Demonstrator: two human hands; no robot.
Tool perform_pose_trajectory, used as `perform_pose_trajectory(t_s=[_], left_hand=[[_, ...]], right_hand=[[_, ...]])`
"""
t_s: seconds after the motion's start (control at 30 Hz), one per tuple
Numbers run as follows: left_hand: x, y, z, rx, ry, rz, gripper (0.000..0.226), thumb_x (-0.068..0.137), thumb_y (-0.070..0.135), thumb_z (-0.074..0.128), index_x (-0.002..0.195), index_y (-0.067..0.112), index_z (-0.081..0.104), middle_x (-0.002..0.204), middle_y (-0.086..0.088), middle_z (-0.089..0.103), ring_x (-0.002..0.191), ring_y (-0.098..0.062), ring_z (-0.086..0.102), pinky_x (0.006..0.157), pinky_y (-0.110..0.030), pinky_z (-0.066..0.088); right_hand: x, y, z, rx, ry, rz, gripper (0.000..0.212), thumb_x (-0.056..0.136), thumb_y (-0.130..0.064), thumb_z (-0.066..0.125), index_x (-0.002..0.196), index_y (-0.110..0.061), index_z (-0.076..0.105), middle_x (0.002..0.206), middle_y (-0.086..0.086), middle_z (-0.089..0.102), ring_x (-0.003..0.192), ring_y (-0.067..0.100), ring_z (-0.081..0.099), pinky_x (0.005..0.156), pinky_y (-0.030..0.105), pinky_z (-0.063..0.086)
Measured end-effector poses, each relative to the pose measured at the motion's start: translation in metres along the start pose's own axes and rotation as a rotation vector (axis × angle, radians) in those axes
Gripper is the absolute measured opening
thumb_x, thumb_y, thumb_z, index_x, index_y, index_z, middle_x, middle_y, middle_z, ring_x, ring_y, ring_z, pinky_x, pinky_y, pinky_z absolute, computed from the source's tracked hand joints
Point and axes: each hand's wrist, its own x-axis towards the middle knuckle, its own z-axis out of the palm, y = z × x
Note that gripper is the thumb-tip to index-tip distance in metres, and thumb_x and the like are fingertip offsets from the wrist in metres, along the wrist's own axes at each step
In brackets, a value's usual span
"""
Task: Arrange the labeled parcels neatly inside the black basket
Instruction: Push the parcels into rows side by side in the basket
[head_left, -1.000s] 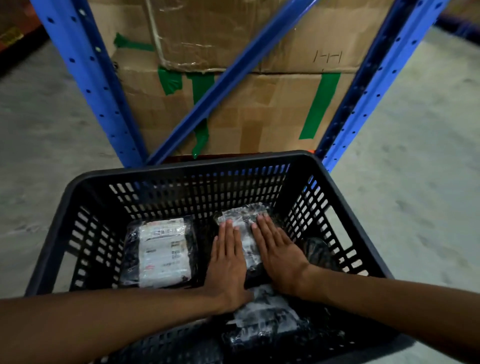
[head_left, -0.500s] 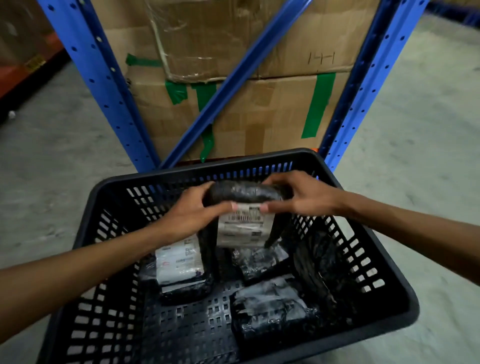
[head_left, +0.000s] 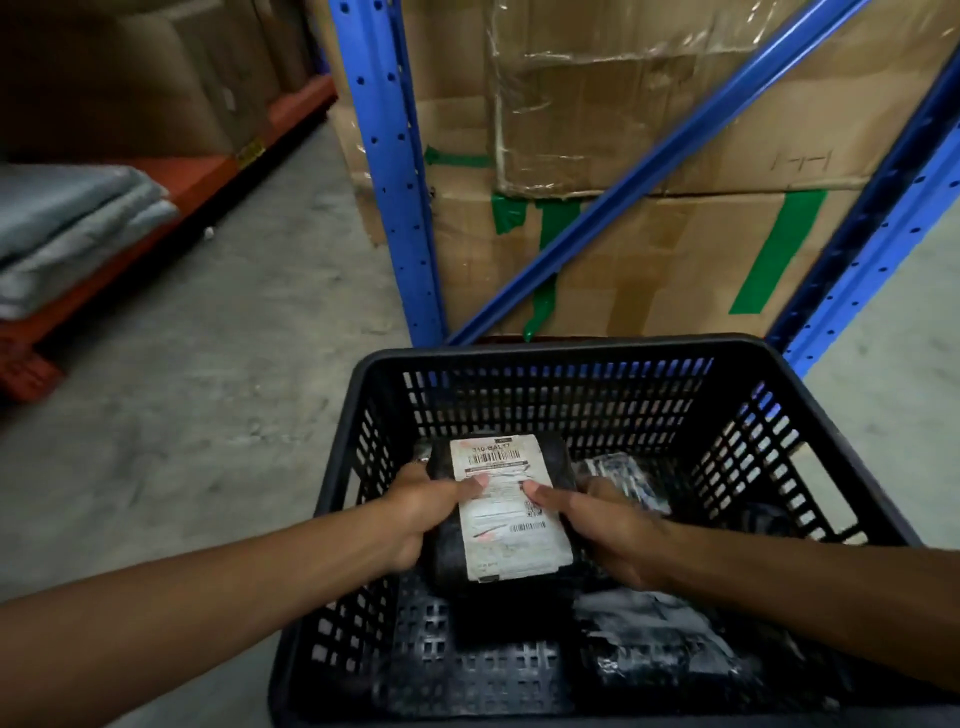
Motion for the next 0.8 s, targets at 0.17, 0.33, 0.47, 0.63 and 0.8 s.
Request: perform_pose_trajectory(t_s=[0.17, 0.33, 0.47, 0.63, 0.8], left_hand=[[0.026, 0.006, -0.022, 0.016, 0.107, 0.115, 0.034, 0.085, 0.016, 0.075, 0.116, 0.006, 0.069, 0.111, -0.015, 0.075, 0.099, -0.033, 0.073, 0.091, -0.048, 0.059], [0.054, 0.008, -0.019, 0.285, 0.18, 0.14, 0.058, 0.093, 0.028, 0.063, 0.145, 0.013, 0.043, 0.133, -0.011, 0.064, 0.118, -0.03, 0.064, 0.101, -0.043, 0.053], [0.063, 0.013, -0.018, 0.293, 0.142, 0.097, 0.069, 0.094, 0.028, 0.06, 0.154, 0.013, 0.027, 0.139, -0.012, 0.059, 0.122, -0.031, 0.061, 0.102, -0.043, 0.052], [0.033, 0.013, 0.012, 0.716, 0.344, 0.31, 0.083, 0.093, 0.03, 0.056, 0.159, 0.014, 0.009, 0.165, -0.011, 0.015, 0.152, -0.029, 0.017, 0.124, -0.038, 0.022], [0.004, 0.005, 0.092, 0.713, -0.006, 0.677, 0.07, 0.09, 0.029, 0.056, 0.153, 0.025, 0.025, 0.156, 0.003, 0.03, 0.145, -0.019, 0.03, 0.118, -0.034, 0.033]], right_hand=[[0.033, 0.003, 0.036, -0.207, 0.077, -0.189, 0.047, 0.095, -0.028, 0.066, 0.137, -0.007, 0.06, 0.131, 0.015, 0.069, 0.12, 0.033, 0.067, 0.105, 0.047, 0.052], [0.078, 0.009, 0.052, -0.944, 0.256, -0.056, 0.092, 0.093, -0.07, 0.036, 0.16, -0.009, 0.021, 0.168, 0.019, 0.017, 0.157, 0.036, 0.012, 0.126, 0.044, 0.018], [0.091, 0.007, 0.041, -0.614, 0.017, -0.077, 0.087, 0.086, -0.07, 0.05, 0.155, -0.017, 0.035, 0.151, 0.01, 0.054, 0.137, 0.032, 0.054, 0.114, 0.044, 0.043], [0.082, 0.003, -0.01, -0.66, 0.2, -0.118, 0.065, 0.101, -0.058, 0.032, 0.148, -0.017, 0.05, 0.153, 0.01, 0.052, 0.14, 0.031, 0.049, 0.117, 0.037, 0.037], [0.054, 0.0, -0.091, -0.973, 0.349, -0.095, 0.048, 0.102, -0.028, 0.05, 0.148, -0.012, 0.048, 0.144, 0.014, 0.06, 0.121, 0.029, 0.063, 0.09, 0.027, 0.05]])
